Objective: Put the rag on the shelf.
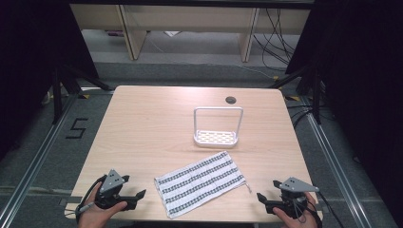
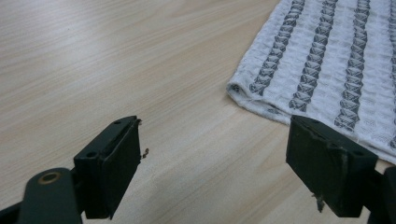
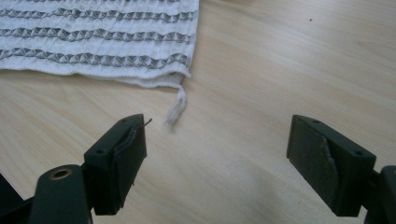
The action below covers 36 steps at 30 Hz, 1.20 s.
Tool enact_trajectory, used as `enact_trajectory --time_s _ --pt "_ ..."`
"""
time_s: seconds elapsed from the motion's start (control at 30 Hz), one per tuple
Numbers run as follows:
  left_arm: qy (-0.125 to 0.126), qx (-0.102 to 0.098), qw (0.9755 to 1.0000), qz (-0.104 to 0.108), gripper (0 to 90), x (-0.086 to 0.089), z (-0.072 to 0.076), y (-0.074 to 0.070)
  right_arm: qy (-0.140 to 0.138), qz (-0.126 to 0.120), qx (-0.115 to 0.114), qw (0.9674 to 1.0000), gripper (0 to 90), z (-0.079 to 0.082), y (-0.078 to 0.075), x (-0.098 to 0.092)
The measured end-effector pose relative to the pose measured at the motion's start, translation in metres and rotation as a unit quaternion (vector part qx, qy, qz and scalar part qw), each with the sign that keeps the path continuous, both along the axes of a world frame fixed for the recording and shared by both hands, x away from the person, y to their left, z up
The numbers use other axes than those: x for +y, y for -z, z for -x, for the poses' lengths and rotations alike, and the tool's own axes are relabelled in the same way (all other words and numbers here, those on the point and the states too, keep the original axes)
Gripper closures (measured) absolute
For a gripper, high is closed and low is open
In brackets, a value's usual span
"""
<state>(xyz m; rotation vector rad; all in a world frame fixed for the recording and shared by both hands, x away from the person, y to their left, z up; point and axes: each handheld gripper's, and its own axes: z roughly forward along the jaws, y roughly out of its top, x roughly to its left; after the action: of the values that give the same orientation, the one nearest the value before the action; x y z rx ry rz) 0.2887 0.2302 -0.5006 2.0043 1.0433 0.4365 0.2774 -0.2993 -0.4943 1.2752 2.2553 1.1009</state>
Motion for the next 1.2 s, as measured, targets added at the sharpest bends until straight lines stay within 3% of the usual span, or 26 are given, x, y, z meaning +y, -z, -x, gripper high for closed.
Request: enact_trajectory --time_s 0.1,0.17,0.2,0.27,0.37,0.43,0.47,0.53,0.57,0.6,0.67,0.8,0.9,0.97,1.03,1.07,1.1,1.2 --pt "0.010 0.005 0.9998 -0.018 17.1 0.002 -0.001 -0.001 -0.004 0.005 -0.008 0.9999 21.0 -0.002 0.000 -0.003" --pt "-0.001 0.002 1.0000 -0.005 17.1 0.001 -0.001 0.000 -0.003 0.006 -0.004 1.0000 21.2 -0.002 0.000 -0.004" --pt "0.007 0.005 0.9998 -0.018 17.0 0.003 -0.001 -0.001 -0.002 0.007 -0.005 1.0000 21.4 -0.002 0.000 -0.004" --pt "-0.006 -0.002 1.0000 0.006 16.7 0.000 -0.001 0.001 0.008 0.002 0.001 1.0000 21.7 0.000 -0.001 -0.004" --pt "0.000 -0.001 0.9999 -0.015 16.3 0.003 -0.002 0.000 0.008 0.003 0.001 1.0000 22.1 0.000 -0.001 -0.003" --pt "-0.003 -0.003 1.0000 0.003 16.3 0.001 -0.002 0.000 0.008 0.004 0.003 1.0000 22.7 0.000 -0.001 -0.003" --pt "0.007 -0.001 0.9999 -0.014 16.3 0.003 -0.002 -0.001 0.008 0.004 0.003 1.0000 23.0 0.000 -0.001 -0.003" --pt "0.005 0.001 0.9998 -0.018 16.2 0.002 -0.002 -0.002 0.007 0.005 0.003 1.0000 23.0 0.000 -0.001 -0.003" --pt "0.000 -0.004 1.0000 0.000 16.3 -0.002 -0.003 0.000 0.007 0.006 0.003 1.0000 23.1 0.000 -0.001 -0.003" --pt "0.011 -0.005 0.9998 -0.016 16.5 -0.001 -0.004 -0.001 -0.001 0.011 -0.006 0.9999 23.3 -0.002 0.000 -0.005" --pt "0.014 -0.004 0.9997 -0.019 16.4 -0.001 -0.005 -0.001 0.000 0.011 -0.007 0.9999 23.3 -0.002 0.000 -0.005" --pt "0.003 -0.007 1.0000 -0.005 16.1 -0.004 -0.007 -0.001 -0.009 0.013 -0.010 0.9998 24.7 -0.003 -0.001 -0.004" --pt "0.016 -0.002 0.9998 -0.012 16.1 -0.004 -0.008 -0.002 0.002 0.000 -0.002 1.0000 24.7 -0.001 -0.001 -0.001" --pt "0.010 -0.003 0.9999 0.002 15.8 -0.007 -0.010 -0.002 -0.008 0.008 -0.016 0.9998 24.7 -0.004 -0.001 -0.003" --pt "0.018 -0.002 0.9998 0.002 15.8 -0.008 -0.012 -0.004 -0.008 0.007 -0.013 0.9999 24.8 -0.004 -0.002 -0.002" --pt "0.010 -0.005 0.9998 0.019 15.8 -0.012 -0.012 -0.003 -0.010 0.006 -0.014 0.9998 24.9 -0.004 -0.002 -0.001" --pt "0.018 -0.006 0.9998 0.011 15.8 -0.012 -0.013 -0.005 -0.012 0.006 -0.014 0.9998 25.1 -0.005 -0.002 0.000" --pt "0.018 -0.011 0.9996 0.018 15.2 -0.017 -0.015 -0.008 -0.012 0.008 -0.010 0.9998 26.0 -0.004 -0.005 0.003"
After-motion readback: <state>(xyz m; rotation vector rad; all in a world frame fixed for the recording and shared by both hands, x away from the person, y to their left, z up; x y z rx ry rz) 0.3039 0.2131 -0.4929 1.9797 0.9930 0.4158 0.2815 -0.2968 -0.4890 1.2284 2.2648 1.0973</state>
